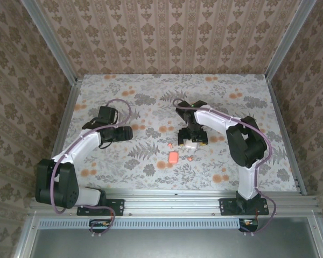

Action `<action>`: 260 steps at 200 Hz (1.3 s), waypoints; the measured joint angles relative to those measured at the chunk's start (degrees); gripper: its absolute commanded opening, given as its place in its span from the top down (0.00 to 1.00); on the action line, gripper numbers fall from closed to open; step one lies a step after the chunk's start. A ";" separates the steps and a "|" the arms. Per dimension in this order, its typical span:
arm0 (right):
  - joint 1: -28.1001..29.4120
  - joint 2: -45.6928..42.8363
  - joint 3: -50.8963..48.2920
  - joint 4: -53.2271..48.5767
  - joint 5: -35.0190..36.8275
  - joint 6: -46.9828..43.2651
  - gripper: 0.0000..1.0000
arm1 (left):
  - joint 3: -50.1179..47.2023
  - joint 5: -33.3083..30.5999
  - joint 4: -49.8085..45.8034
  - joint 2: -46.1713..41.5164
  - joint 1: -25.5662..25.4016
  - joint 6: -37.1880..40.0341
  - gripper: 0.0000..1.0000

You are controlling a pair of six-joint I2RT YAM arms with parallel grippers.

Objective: Insert the wireless bluetooth earbuds into the charging case

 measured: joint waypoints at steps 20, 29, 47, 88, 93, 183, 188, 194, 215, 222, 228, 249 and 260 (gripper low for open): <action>-0.09 0.96 0.20 0.02 0.04 -0.13 0.14 | 0.00 0.24 0.04 0.13 0.00 -0.02 0.18; -0.13 1.29 0.22 0.00 0.04 -0.15 0.14 | 0.00 0.31 -0.02 0.20 0.00 -0.04 0.18; -0.28 1.90 0.26 0.04 0.26 -0.15 0.17 | 0.00 0.44 -0.02 0.26 0.00 -0.07 0.18; -1.05 2.75 0.26 0.79 0.42 -0.15 0.20 | 0.00 0.46 -0.02 0.46 0.00 -0.59 0.18; -1.18 2.86 0.26 0.96 0.42 -0.15 0.20 | 0.00 0.48 -0.02 0.57 0.00 -0.68 0.18; -1.53 3.74 0.26 2.03 0.39 -0.17 0.30 | 0.02 0.85 -0.04 2.34 0.00 -1.09 0.18; -1.53 3.74 0.26 2.14 0.39 -0.17 0.31 | 0.02 0.85 -0.02 2.40 0.00 -1.09 0.18; -1.53 3.74 0.26 2.19 0.39 -0.15 0.32 | 0.02 0.87 -0.02 2.51 0.00 -1.09 0.18; -1.53 3.74 0.22 2.23 0.37 -0.17 0.33 | 0.02 1.05 0.00 2.67 -0.02 -1.11 0.18; -1.53 3.74 0.15 2.32 0.35 -0.17 0.35 | 0.02 1.11 0.04 2.67 -0.02 -1.11 0.18; -1.53 3.74 0.15 2.38 0.31 -0.15 0.37 | 0.02 1.27 0.17 2.67 -0.02 -1.11 0.18; -1.60 3.65 0.09 2.40 0.17 -0.15 0.40 | 0.02 1.84 0.81 2.67 -0.07 -1.14 0.18; -1.62 3.34 -0.22 2.67 0.04 -0.13 0.40 | 0.02 2.16 1.07 2.67 -0.09 -1.14 0.18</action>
